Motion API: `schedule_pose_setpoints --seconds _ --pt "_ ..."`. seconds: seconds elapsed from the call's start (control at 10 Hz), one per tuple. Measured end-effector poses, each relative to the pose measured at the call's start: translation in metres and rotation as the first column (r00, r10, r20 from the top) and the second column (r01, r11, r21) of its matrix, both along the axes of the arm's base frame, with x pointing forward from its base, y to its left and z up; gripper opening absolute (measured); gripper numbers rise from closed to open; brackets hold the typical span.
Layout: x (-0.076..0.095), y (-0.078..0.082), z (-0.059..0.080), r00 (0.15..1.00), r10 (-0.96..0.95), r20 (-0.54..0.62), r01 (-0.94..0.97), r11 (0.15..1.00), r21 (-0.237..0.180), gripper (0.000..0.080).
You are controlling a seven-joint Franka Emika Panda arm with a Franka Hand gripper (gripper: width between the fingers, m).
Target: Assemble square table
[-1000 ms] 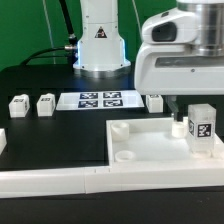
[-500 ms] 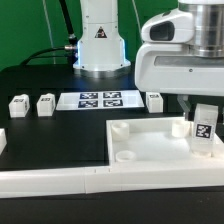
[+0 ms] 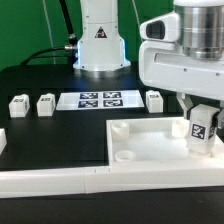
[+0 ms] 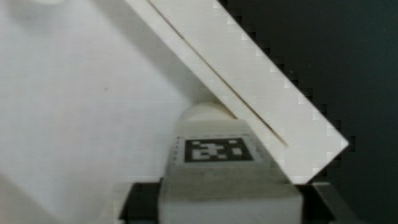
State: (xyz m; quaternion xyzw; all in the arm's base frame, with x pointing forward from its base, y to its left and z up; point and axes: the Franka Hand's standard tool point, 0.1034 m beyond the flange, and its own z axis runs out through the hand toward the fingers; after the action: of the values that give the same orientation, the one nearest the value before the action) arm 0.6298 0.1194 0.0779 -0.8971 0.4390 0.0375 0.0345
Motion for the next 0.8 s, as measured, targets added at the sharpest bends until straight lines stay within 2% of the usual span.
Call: schedule_pose_setpoints --seconds 0.2,0.3,0.5,0.6,0.7,0.8 --pt "0.0008 -0.0036 -0.0004 0.95 -0.311 -0.019 0.311 0.948 0.064 0.0291" --pt "0.001 -0.0034 -0.0001 0.917 -0.398 -0.037 0.4 0.913 0.081 0.0291" --pt "0.0016 -0.005 -0.0003 0.838 -0.541 -0.074 0.545 0.833 0.089 0.0291" --pt "0.0012 -0.0031 -0.0004 0.828 -0.555 -0.078 0.56 0.824 0.087 0.0366" --pt "0.0011 -0.0031 -0.0005 0.86 -0.506 -0.067 0.51 0.855 0.091 0.0503" --pt "-0.0002 0.0011 -0.0003 0.911 -0.409 -0.042 0.412 0.909 0.069 0.0503"
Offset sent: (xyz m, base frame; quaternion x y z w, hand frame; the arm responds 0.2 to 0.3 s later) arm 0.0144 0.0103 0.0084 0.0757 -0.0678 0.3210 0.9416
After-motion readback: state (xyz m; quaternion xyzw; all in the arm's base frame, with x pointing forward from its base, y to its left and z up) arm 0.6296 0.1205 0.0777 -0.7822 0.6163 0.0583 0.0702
